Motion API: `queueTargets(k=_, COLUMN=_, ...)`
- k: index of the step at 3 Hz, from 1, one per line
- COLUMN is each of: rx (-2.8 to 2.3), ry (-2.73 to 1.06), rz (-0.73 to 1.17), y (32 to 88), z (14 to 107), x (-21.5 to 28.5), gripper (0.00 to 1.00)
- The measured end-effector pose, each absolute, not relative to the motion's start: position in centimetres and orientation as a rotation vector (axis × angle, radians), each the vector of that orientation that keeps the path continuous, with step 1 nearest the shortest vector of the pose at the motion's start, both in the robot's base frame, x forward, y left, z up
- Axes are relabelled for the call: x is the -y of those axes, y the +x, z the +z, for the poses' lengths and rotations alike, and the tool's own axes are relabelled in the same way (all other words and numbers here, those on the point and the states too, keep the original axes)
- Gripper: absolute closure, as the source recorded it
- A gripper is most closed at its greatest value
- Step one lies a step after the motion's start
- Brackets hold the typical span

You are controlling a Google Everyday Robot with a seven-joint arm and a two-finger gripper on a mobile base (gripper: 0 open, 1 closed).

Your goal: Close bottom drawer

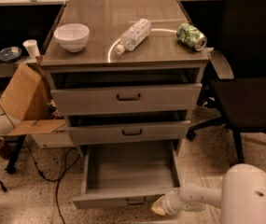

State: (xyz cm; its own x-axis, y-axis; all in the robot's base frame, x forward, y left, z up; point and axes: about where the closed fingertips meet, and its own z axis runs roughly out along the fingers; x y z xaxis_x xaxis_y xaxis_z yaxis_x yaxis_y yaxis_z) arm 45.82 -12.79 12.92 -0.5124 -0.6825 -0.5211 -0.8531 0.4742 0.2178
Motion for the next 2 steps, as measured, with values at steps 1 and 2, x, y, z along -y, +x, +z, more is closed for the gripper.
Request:
queueTargets(k=1, rx=-2.303, ry=-1.360, rz=0.570, y=48.41, z=14.25, x=12.28, gripper=1.00)
queueTargets(k=2, rx=-2.302, ry=-1.361, rz=0.570, y=48.30, z=14.26, x=12.33, gripper=0.82)
